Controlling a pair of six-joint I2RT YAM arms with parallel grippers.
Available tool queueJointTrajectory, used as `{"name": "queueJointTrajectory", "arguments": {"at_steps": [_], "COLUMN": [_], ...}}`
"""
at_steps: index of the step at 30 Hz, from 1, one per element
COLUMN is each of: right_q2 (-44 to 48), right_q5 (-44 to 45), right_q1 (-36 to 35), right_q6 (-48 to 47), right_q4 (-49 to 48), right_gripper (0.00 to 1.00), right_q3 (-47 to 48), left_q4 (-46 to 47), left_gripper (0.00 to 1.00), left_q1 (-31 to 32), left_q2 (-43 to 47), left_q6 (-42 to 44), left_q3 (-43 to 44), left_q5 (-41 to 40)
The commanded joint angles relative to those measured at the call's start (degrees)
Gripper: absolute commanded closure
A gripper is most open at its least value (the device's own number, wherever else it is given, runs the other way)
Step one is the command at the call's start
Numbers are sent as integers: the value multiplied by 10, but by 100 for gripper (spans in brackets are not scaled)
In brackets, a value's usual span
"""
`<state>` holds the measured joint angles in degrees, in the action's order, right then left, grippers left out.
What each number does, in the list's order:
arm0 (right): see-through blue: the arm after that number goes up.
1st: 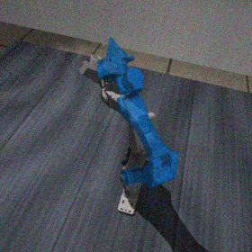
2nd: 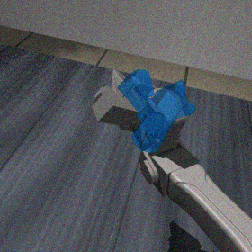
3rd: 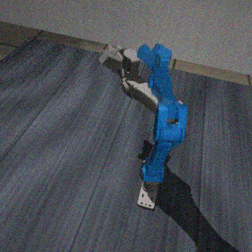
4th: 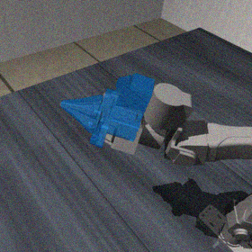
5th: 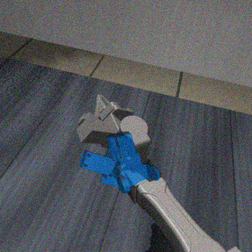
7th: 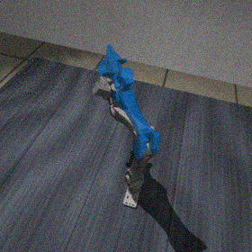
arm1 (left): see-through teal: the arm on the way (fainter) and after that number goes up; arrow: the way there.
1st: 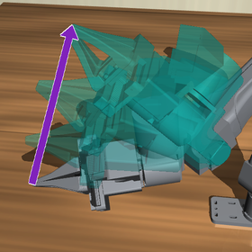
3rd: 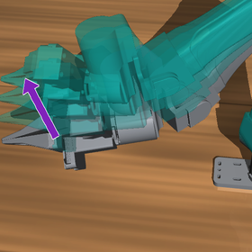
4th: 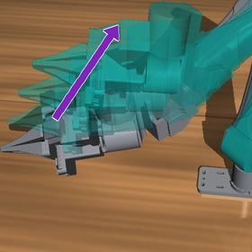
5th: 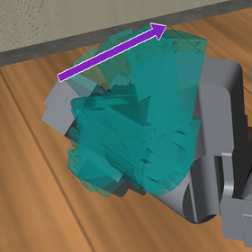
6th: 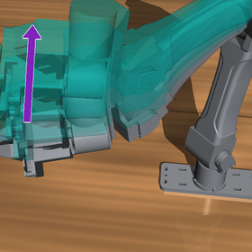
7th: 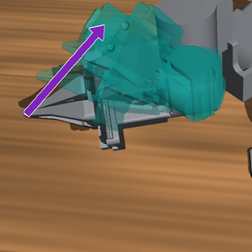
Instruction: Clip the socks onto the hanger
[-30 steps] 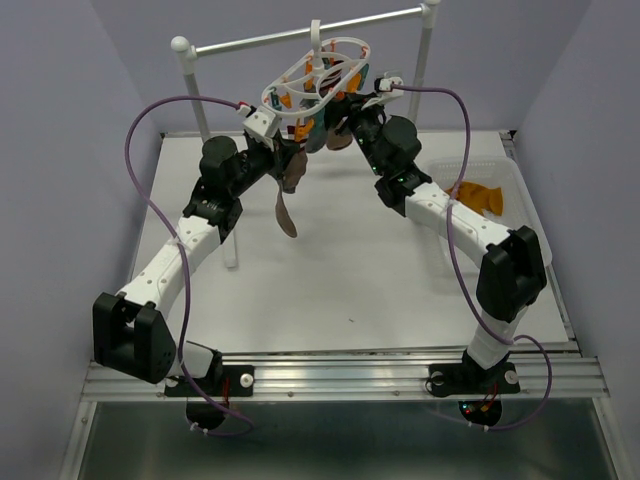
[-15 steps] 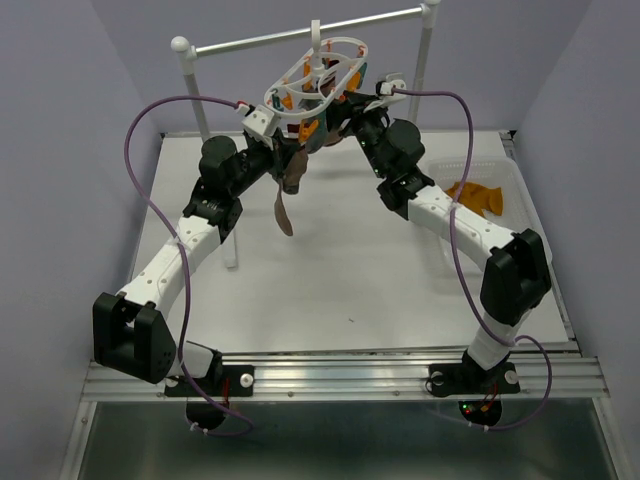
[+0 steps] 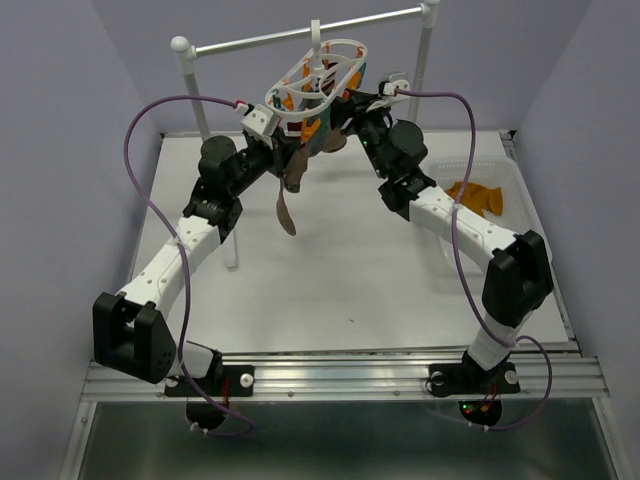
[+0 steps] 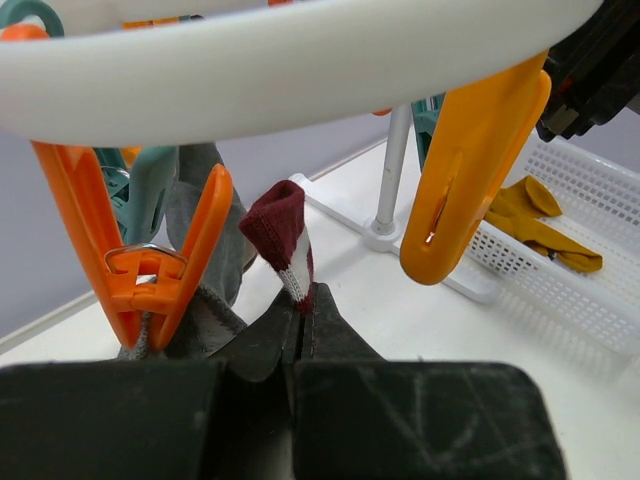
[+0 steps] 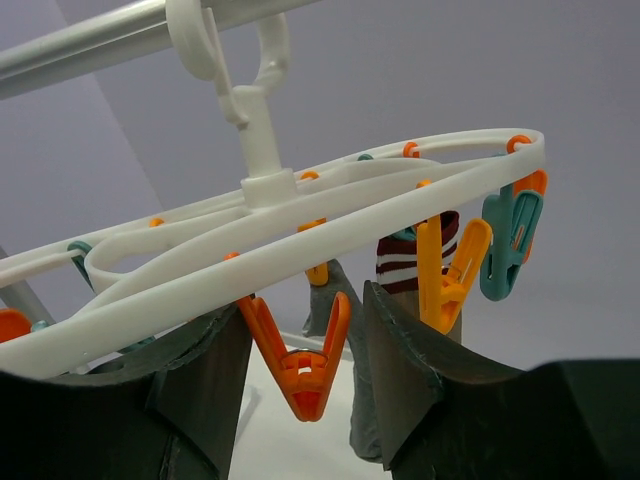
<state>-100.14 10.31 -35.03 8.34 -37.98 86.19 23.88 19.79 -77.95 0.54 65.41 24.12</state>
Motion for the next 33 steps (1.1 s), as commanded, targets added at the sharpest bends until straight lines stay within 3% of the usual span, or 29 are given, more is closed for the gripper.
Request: {"name": "queueJointTrajectory", "arguments": {"at_steps": [1, 4, 8, 9, 12, 16, 25, 33], "right_q2": [21, 21, 23, 24, 23, 21, 24, 43], "right_q5": [3, 0, 0, -1, -7, -16, -45, -78], "right_q1": [-8, -8, -8, -8, -8, -8, -8, -8], "right_q6": [-10, -18, -23, -24, -24, -10, 17, 11], "right_q4": [-37, -33, -32, -32, -22, 3, 38, 49], "right_gripper": [47, 50, 73, 84, 98, 99, 99, 99], "right_q3": [12, 12, 10, 9, 10, 24, 33, 15], "left_q4": [41, 42, 43, 44, 47, 49, 61, 52], "left_gripper": [100, 100, 100, 100, 100, 100, 100, 100], "left_q1": [1, 1, 1, 0, 1, 1, 1, -23], "left_q2": [-1, -1, -3, -3, -4, 0, -3, -68], "left_q6": [-2, -2, -2, -2, -1, 21, 167, 89], "left_q3": [19, 18, 18, 18, 17, 10, -20, 52], "left_q5": [11, 9, 7, 8, 13, 40, 283, 346]}}
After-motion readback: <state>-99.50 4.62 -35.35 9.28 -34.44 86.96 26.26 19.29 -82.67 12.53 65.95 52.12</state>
